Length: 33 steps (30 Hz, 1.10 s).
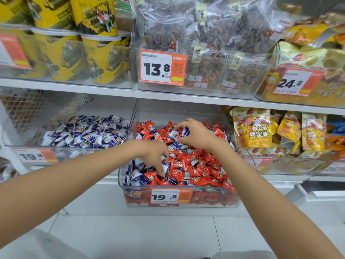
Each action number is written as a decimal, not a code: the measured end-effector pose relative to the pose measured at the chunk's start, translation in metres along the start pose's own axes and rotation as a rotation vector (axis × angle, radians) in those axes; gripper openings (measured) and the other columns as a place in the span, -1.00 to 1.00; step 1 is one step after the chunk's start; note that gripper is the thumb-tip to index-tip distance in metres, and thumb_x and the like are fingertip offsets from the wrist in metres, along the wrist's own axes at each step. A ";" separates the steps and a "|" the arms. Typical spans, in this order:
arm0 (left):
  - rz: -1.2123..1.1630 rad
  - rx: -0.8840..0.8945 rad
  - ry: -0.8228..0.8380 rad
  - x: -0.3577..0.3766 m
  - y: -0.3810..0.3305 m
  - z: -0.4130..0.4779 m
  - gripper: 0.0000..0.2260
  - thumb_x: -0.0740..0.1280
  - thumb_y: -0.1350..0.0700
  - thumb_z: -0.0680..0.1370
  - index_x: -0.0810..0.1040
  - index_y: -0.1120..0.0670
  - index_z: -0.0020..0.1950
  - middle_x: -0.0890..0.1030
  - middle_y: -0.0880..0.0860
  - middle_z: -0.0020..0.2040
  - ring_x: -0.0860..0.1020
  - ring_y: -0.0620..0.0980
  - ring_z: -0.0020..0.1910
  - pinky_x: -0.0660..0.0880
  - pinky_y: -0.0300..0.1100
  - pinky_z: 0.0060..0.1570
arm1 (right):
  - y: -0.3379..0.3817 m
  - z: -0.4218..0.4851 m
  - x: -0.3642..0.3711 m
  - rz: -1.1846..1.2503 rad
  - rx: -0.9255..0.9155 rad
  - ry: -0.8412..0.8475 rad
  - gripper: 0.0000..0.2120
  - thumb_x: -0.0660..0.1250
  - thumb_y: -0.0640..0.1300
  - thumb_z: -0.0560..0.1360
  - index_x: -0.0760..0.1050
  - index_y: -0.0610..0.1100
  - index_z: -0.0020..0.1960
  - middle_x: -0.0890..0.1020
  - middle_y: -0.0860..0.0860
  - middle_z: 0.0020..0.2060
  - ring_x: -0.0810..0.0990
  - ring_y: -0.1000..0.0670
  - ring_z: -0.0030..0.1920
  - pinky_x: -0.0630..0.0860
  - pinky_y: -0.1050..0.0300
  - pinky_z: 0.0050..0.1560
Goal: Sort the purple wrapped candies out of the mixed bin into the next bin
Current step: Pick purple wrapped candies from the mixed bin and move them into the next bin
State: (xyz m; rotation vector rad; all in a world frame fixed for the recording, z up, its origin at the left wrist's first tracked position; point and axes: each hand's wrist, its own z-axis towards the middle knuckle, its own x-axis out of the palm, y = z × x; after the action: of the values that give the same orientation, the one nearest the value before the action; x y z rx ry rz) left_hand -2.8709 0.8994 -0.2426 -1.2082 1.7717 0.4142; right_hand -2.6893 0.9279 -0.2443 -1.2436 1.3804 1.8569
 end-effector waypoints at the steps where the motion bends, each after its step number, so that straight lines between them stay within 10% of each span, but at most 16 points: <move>1: -0.101 0.022 -0.065 -0.002 0.006 -0.003 -0.75 0.51 -0.04 0.42 0.53 -0.02 0.00 0.61 0.10 0.07 0.61 0.12 -0.09 0.56 -0.01 -0.04 | 0.001 0.009 0.004 -0.060 -0.004 0.028 -0.61 0.46 -0.09 0.47 0.53 -0.05 0.29 0.49 -0.07 0.18 0.50 -0.08 0.16 0.38 0.12 0.13; 4: -0.398 0.062 -0.289 -0.007 0.024 -0.019 -0.79 0.50 0.09 0.45 0.46 -0.01 -0.11 0.60 -0.01 -0.13 0.66 0.09 -0.22 0.47 -0.18 -0.37 | 0.003 0.033 0.021 -0.236 0.015 0.202 -0.39 0.48 -0.02 0.45 0.39 -0.15 0.43 0.46 -0.13 0.33 0.43 -0.15 0.33 0.36 0.02 0.31; 9: -0.462 0.049 -0.539 -0.013 0.046 -0.033 -0.73 0.44 0.03 0.50 0.56 -0.03 0.19 0.52 -0.05 0.29 0.61 0.01 0.05 0.50 -0.13 0.05 | -0.004 0.048 0.039 -0.346 0.072 0.306 -0.04 0.55 0.16 0.31 0.17 -0.12 0.53 0.35 -0.14 0.44 0.38 -0.18 0.39 0.39 -0.05 0.36; 17: -0.798 0.087 -0.596 -0.006 0.043 -0.036 -0.77 0.42 0.13 0.53 0.57 -0.01 0.17 0.56 0.01 0.18 0.68 -0.08 -0.19 0.65 -0.07 -0.24 | -0.027 0.012 -0.005 0.302 0.133 0.072 -0.74 0.55 -0.15 0.38 0.47 -0.13 -0.08 0.52 0.03 -0.33 0.46 0.05 -0.37 0.42 0.13 -0.34; 23: -0.891 0.096 -0.744 0.001 0.038 -0.043 -0.77 0.41 0.12 0.53 0.57 -0.03 0.18 0.66 0.04 0.00 0.68 -0.10 -0.18 0.64 0.11 -0.20 | -0.016 -0.026 -0.023 0.641 0.153 0.007 -0.78 0.49 -0.34 0.40 0.52 -0.14 -0.06 0.62 -0.09 -0.31 0.56 0.05 -0.39 0.47 0.23 -0.42; 27: -0.890 0.099 -0.842 0.004 0.033 -0.054 -0.77 0.39 0.14 0.55 0.58 0.02 0.20 0.63 0.01 -0.15 0.51 -0.25 -0.55 0.40 -0.39 -0.55 | -0.016 -0.039 -0.020 0.736 0.201 -0.012 -0.81 0.45 -0.30 0.44 0.55 -0.16 0.02 0.61 -0.13 -0.24 0.53 -0.03 -0.30 0.46 0.22 -0.40; 33: -0.910 0.095 -0.922 0.013 0.040 -0.068 -0.81 0.40 0.18 0.54 0.59 0.02 0.14 0.63 0.07 -0.11 0.52 -0.24 -0.53 0.33 -0.39 -0.56 | 0.000 -0.045 -0.009 0.483 0.153 0.035 -0.79 0.34 -0.34 0.48 0.60 -0.14 0.07 0.54 -0.05 -0.35 0.41 0.07 -0.47 0.41 0.23 -0.45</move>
State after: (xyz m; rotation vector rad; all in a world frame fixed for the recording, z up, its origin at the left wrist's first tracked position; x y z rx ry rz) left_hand -2.9406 0.8637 -0.2263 -1.3088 0.3799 0.2554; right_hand -2.6687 0.8875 -0.2387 -0.9245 1.9336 1.9885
